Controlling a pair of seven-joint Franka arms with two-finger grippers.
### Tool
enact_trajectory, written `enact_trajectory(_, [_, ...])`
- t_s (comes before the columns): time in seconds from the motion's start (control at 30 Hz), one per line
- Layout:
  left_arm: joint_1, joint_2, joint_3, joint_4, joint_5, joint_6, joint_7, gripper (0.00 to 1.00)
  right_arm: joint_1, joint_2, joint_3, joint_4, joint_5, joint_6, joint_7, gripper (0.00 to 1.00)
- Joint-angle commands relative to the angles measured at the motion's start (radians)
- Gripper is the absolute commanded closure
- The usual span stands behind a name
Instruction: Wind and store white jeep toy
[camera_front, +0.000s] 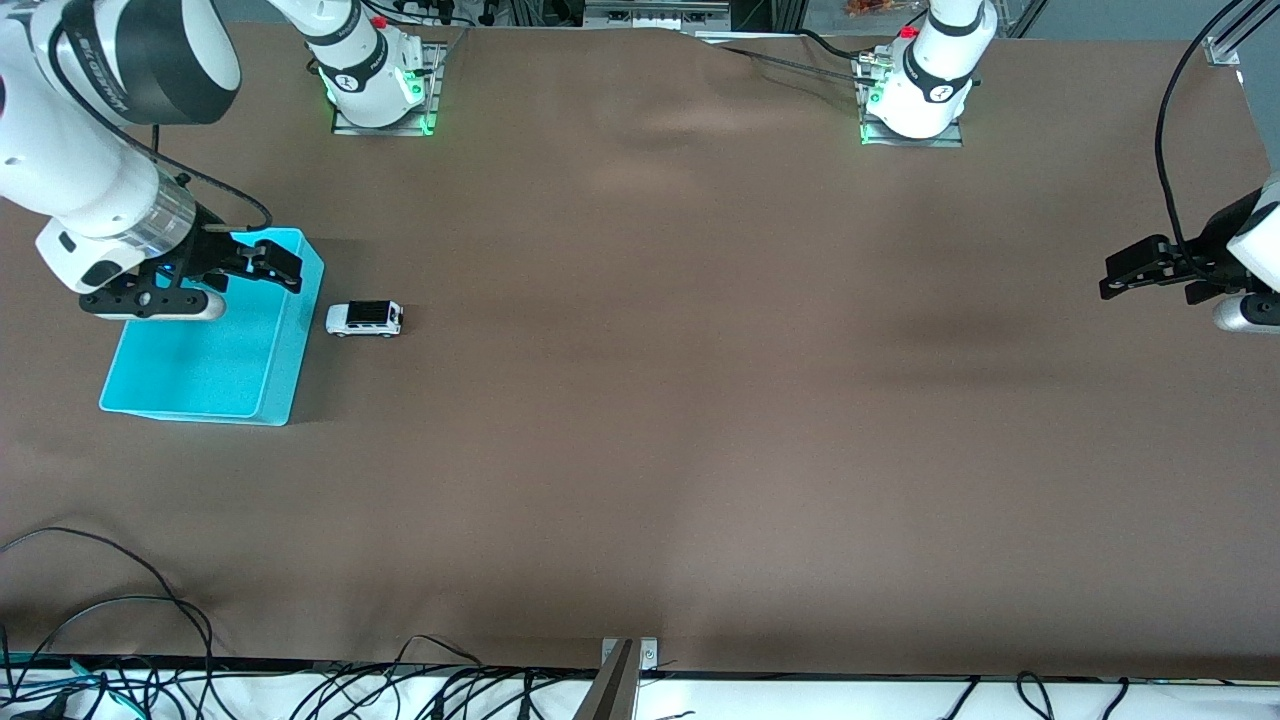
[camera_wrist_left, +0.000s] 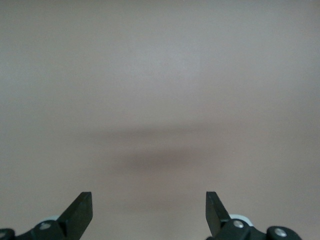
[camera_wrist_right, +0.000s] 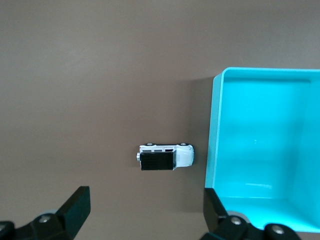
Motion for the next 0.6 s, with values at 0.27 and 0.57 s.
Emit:
enact_trajectory(0.27, [-0.004,-0.016,0.0,-0.017,0.022,-0.017,0.012,0.0,-0.003,-0.043,0.021,-0.208,0.002,0.149,0.117,0.0])
enact_trajectory(0.57, [-0.004,-0.016,0.0,-0.017,0.022,-0.017,0.012,0.0,-0.003,-0.042,0.021,-0.302,0.002,0.228,0.25,0.0])
